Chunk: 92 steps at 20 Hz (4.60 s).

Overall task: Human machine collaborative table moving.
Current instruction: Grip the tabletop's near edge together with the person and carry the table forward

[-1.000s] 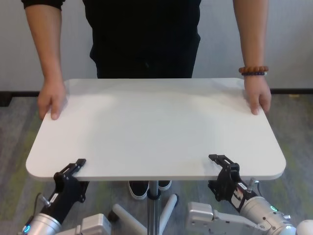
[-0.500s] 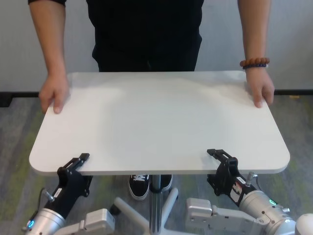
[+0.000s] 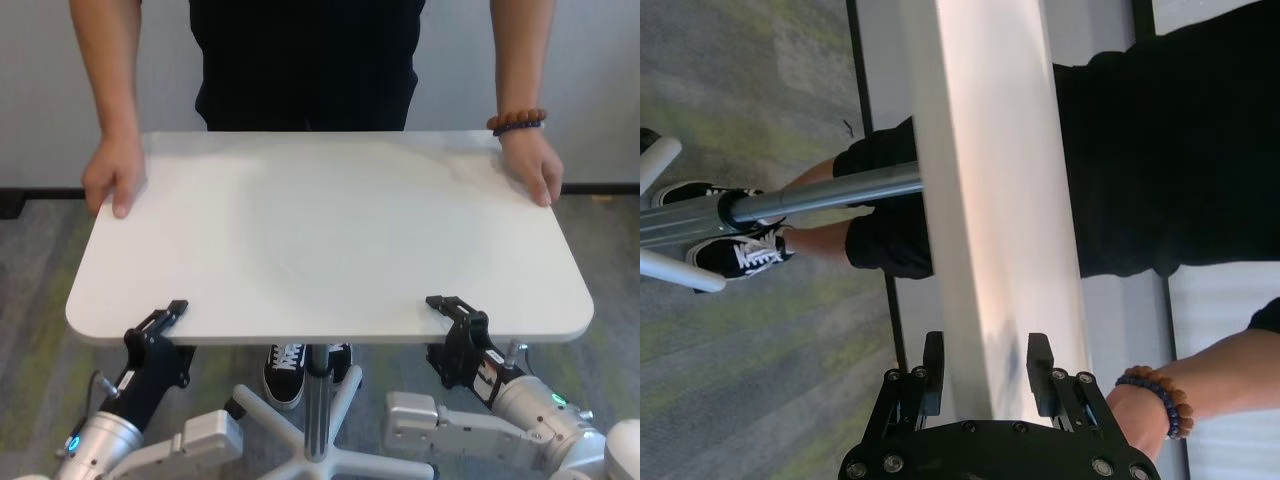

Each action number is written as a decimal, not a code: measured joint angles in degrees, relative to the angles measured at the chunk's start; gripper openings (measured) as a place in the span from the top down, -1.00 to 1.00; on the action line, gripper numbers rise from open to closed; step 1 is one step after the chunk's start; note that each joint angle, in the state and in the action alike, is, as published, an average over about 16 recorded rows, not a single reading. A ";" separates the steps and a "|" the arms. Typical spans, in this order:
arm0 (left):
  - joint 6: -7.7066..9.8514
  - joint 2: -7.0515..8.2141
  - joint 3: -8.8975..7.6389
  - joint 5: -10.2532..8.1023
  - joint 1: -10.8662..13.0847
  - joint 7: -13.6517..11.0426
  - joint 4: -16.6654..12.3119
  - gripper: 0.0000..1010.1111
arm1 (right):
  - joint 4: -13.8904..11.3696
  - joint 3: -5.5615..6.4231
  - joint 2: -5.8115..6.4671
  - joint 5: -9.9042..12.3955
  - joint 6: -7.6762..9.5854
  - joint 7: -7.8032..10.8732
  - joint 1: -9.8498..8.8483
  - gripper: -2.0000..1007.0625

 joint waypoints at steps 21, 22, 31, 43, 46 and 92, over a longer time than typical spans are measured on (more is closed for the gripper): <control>0.84 -4.36 1.55 1.04 -6.75 2.55 6.82 0.42 | 9.31 1.15 -2.39 -0.26 -7.75 0.56 6.48 -0.04; 0.86 -4.51 1.62 1.09 -6.99 2.66 7.14 0.42 | 9.72 1.13 -2.47 -0.26 -8.02 0.54 6.75 -0.04; 0.92 -5.27 2.00 1.38 -8.16 3.11 8.85 0.42 | 12.99 0.66 -2.84 0.11 -9.95 0.25 8.99 -0.04; 0.93 -5.19 2.01 1.40 -8.00 3.12 8.71 0.42 | 16.75 -0.25 -3.06 0.95 -12.06 0.10 12.07 -0.05; 0.93 -5.17 2.01 1.40 -7.96 3.12 8.65 0.42 | 17.76 -0.53 -3.12 1.14 -12.55 0.15 12.95 -0.05; 0.90 -5.04 1.95 1.33 -7.82 3.11 8.42 0.42 | 27.24 -4.07 -4.49 2.03 -14.36 0.19 21.12 -0.05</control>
